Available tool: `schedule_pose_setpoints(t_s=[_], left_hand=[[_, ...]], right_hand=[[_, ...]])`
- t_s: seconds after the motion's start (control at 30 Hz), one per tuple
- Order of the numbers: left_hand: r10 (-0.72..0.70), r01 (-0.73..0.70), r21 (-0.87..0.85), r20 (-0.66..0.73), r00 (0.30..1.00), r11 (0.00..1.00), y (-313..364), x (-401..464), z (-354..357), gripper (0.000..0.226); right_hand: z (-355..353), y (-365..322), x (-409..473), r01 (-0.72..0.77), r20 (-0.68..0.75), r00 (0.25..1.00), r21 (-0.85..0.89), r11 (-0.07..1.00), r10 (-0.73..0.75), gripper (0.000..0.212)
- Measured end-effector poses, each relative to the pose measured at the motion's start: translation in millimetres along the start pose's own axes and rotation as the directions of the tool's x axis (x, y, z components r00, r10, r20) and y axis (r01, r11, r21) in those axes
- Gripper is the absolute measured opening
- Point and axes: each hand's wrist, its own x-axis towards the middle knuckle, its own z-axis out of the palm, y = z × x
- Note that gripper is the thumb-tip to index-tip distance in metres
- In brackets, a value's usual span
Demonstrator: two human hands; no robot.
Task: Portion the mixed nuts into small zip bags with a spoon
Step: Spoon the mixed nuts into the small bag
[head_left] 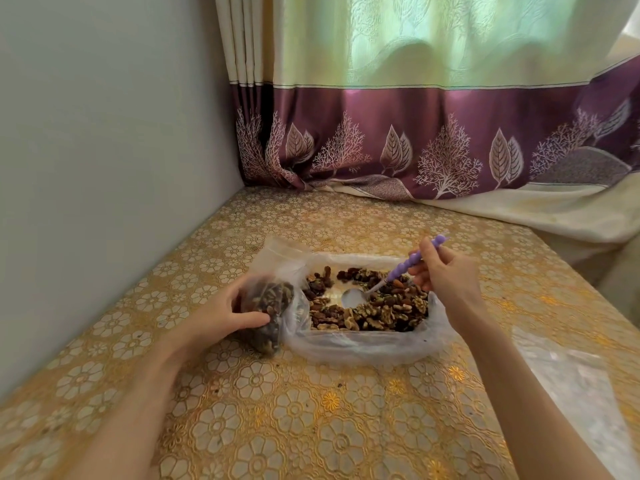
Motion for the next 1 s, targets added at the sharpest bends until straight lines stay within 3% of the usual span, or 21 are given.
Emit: schedule_pose_setpoints(t_s=[0.07,0.2,0.3,0.4,0.5,0.63,0.87,1.0], left_hand=[[0.02,-0.02,-0.02,-0.032,0.999,1.0,-0.2,0.5,-3.6,0.058],[0.067,-0.076,-0.024,-0.268,0.961,0.997,2.7,6.1,2.6,0.063],[0.13,-0.127,0.033,-0.357,0.925,0.991,5.2,7.9,9.1,0.061],[0.156,-0.118,0.133,-0.327,0.932,0.984,5.7,6.8,15.3,0.06],[0.122,-0.073,0.185,-0.269,0.955,0.98,5.0,6.4,18.0,0.074],[0.104,-0.056,0.191,-0.248,0.963,0.98,8.7,2.7,18.5,0.068],[0.112,-0.066,0.27,-0.16,0.981,0.96,13.6,2.3,31.9,0.05],[0.119,-0.089,0.263,-0.097,0.988,0.961,13.3,2.6,32.8,0.053]], right_hand=[[1.7,0.2,0.1,-0.034,0.035,0.999,-0.015,0.999,0.035,0.033],[9.8,0.2,-3.7,-0.093,0.122,0.988,-0.056,0.994,0.099,0.035],[13.9,0.7,-6.0,-0.129,0.119,0.984,-0.03,0.991,0.131,0.035],[13.4,1.9,-6.3,-0.162,0.07,0.984,-0.001,0.987,0.162,0.035],[12.0,1.6,-5.3,-0.204,0.041,0.979,0.052,0.978,0.202,0.035],[10.1,0.2,-4.3,-0.233,0.042,0.972,0.124,0.965,0.229,0.035],[5.7,-14.7,-4.7,-0.124,-0.06,0.988,0.274,0.954,0.146,0.035],[6.4,-28.5,-9.0,-0.019,-0.091,0.995,0.307,0.951,0.05,0.035]])
